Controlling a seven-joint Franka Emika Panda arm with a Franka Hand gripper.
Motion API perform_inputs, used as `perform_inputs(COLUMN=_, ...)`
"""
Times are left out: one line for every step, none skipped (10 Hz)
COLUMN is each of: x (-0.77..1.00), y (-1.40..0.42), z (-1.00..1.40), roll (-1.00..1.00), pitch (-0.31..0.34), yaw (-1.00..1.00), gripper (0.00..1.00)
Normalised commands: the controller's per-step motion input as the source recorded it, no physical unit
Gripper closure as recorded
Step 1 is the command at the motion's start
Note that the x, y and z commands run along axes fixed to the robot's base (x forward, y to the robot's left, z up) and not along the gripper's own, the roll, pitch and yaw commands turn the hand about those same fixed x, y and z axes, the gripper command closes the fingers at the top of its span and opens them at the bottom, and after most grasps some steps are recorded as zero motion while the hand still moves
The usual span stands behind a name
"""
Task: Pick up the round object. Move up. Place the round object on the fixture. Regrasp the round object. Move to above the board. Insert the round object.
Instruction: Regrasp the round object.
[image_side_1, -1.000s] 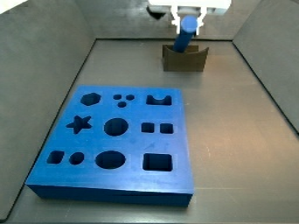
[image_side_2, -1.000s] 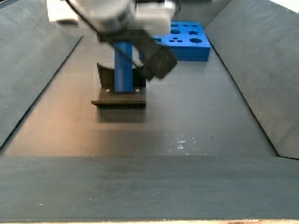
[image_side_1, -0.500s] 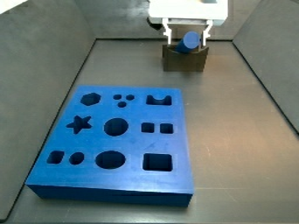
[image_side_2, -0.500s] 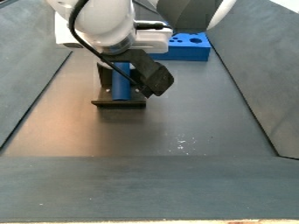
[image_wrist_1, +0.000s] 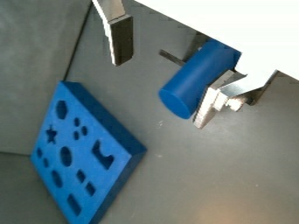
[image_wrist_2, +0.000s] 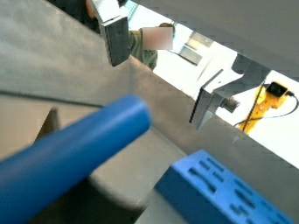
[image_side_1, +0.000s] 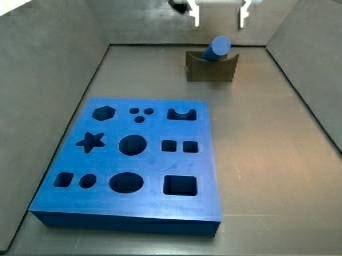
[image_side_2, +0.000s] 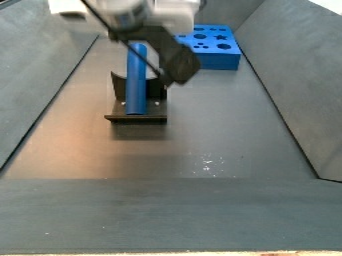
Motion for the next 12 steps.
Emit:
perform_inputs(x=-0.04, y=0.01, z=0.67, roll=0.01, pitch=0.04, yaw=0.06, gripper=0.0)
perform_inputs(x=-0.03, y=0.01, z=0.42, roll=0.01, pitch=0.066, yaw=0.04, gripper=0.0)
perform_inputs(x=-0.03, y=0.01, z=0.29, roll=0.02, pitch=0.078, yaw=0.03, gripper=0.0)
perform_inputs(x=0.16, y=-0.79, z=0.78, roll=1.0, pitch=0.062, yaw=0.03, gripper=0.0)
perform_inputs(x=0.16, y=-0.78, z=0.74, roll=1.0, pitch=0.062, yaw=0.03, gripper=0.0)
perform_inputs(x=0.07, y=-0.6, z=0.58, roll=1.0, pitch=0.058, yaw=0.03, gripper=0.0)
perform_inputs(x=0.02, y=-0.4, z=0.39, roll=1.0, pitch=0.054, yaw=0.03, gripper=0.0)
perform_inputs(x=-0.01, y=-0.15, z=0.12, roll=1.0, pitch=0.05, yaw=0.02, gripper=0.0)
perform_inputs(x=0.0, y=-0.09, z=0.05, roll=1.0, pitch=0.05, yaw=0.02, gripper=0.0)
perform_inputs(x=0.0, y=-0.06, z=0.04, roll=1.0, pitch=0.05, yaw=0.02, gripper=0.0)
perform_inputs(x=-0.01, y=-0.04, z=0.03, roll=1.0, pitch=0.048, yaw=0.02, gripper=0.0)
perform_inputs(x=-0.01, y=-0.04, z=0.02, roll=1.0, pitch=0.046, yaw=0.02, gripper=0.0)
